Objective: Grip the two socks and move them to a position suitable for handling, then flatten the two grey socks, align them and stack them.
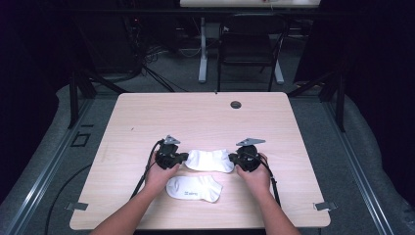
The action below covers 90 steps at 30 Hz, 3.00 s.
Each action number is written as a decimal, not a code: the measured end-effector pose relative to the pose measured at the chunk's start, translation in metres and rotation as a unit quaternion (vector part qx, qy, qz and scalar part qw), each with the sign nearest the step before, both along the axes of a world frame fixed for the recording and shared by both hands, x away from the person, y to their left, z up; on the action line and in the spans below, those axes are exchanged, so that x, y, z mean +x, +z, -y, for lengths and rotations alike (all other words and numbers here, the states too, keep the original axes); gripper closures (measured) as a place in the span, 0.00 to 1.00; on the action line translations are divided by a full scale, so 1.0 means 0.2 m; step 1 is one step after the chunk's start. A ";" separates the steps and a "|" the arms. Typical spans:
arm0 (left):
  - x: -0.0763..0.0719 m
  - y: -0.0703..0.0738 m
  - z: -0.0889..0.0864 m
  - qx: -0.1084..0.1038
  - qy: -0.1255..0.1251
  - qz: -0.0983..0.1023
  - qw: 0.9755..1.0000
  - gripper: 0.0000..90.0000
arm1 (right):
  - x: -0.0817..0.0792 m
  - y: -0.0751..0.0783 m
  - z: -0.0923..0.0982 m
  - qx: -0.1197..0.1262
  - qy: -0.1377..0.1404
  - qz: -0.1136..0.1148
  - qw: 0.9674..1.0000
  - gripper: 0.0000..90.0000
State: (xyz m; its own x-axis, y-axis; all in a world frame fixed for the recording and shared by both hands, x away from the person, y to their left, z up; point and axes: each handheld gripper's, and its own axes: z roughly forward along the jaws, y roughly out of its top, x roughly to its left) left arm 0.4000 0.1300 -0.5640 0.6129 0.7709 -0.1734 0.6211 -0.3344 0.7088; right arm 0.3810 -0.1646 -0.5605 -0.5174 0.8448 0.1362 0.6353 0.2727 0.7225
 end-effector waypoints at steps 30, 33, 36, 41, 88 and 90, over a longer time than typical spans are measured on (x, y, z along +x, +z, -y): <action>-0.20 0.18 -0.20 -0.031 -0.021 0.030 0.999 0.99 | -0.17 0.19 -0.09 0.031 0.027 0.024 0.999 0.96; -0.22 0.19 -0.22 -0.033 -0.021 0.032 0.999 0.99 | -0.18 0.21 -0.09 0.033 0.031 0.023 0.999 0.96; -0.25 0.20 -0.23 -0.031 -0.023 0.031 0.999 0.99 | -0.21 0.22 -0.11 0.031 0.035 0.023 0.999 0.96; -0.31 0.21 -0.25 -0.029 -0.027 0.033 0.999 0.99 | -0.27 0.24 -0.13 0.020 0.049 0.016 0.998 0.96; -0.45 0.03 -0.26 0.019 -0.040 -0.002 0.999 0.99 | -0.43 0.08 -0.20 0.003 0.092 -0.011 0.996 0.96; -0.44 0.03 -0.27 0.021 -0.041 -0.003 0.999 0.99 | -0.43 0.08 -0.20 0.005 0.090 -0.012 0.996 0.96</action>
